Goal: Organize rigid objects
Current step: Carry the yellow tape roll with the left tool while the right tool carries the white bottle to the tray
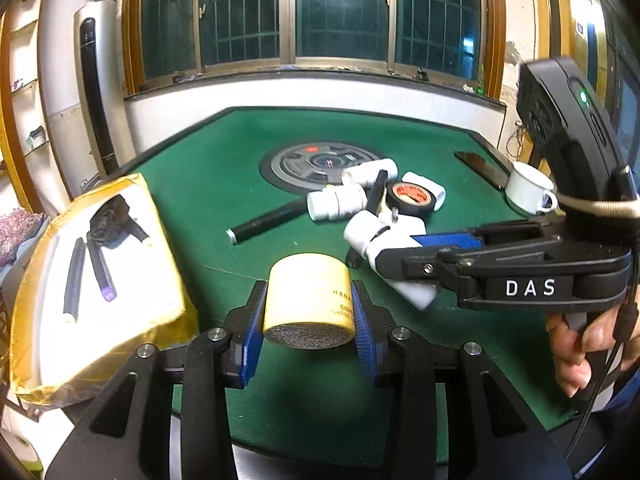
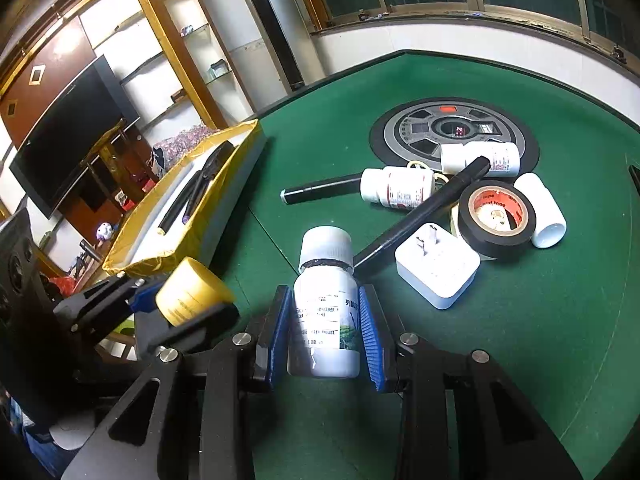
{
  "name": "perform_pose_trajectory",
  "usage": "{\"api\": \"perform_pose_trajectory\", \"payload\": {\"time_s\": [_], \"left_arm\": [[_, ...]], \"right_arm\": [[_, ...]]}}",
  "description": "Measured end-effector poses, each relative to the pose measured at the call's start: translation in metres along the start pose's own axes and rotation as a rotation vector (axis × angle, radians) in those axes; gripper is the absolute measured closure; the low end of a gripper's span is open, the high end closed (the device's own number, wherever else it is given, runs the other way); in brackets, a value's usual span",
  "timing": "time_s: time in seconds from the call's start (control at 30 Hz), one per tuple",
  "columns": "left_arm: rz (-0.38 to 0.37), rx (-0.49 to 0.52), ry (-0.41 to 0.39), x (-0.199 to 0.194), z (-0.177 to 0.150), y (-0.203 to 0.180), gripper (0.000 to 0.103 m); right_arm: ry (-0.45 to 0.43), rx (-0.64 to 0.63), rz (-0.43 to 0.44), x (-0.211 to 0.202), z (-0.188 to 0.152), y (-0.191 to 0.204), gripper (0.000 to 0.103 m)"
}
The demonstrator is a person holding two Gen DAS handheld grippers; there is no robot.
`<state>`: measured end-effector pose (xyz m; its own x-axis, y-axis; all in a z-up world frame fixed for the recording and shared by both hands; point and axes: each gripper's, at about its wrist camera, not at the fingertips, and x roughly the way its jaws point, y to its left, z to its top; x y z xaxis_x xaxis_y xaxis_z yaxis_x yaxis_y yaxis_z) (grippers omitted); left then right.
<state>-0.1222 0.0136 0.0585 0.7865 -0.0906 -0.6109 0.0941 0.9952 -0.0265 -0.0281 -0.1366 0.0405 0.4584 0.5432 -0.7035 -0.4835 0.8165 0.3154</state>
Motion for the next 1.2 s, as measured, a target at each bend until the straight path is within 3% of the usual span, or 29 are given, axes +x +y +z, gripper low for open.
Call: {"api": "perform_pose_trajectory", "payload": {"time_s": [0.27, 0.53, 0.87, 1.2], "left_arm": [[0.044, -0.07, -0.044, -0.018, 0.008, 0.034, 0.065], [0.116, -0.16, -0.078, -0.035, 0.008, 0.082, 0.065], [0.19, -0.251, -0.08, -0.037, 0.005, 0.134, 0.065], [0.257, -0.319, -0.021, -0.017, -0.007, 0.181, 0.065]], "right_arm": [[-0.042, 0.026, 0.052, -0.01, 0.008, 0.013, 0.073], [-0.039, -0.045, 0.114, 0.002, 0.026, 0.069, 0.073], [-0.052, -0.126, 0.146, 0.043, 0.058, 0.133, 0.073], [0.005, -0.118, 0.128, 0.098, 0.067, 0.151, 0.073]]}}
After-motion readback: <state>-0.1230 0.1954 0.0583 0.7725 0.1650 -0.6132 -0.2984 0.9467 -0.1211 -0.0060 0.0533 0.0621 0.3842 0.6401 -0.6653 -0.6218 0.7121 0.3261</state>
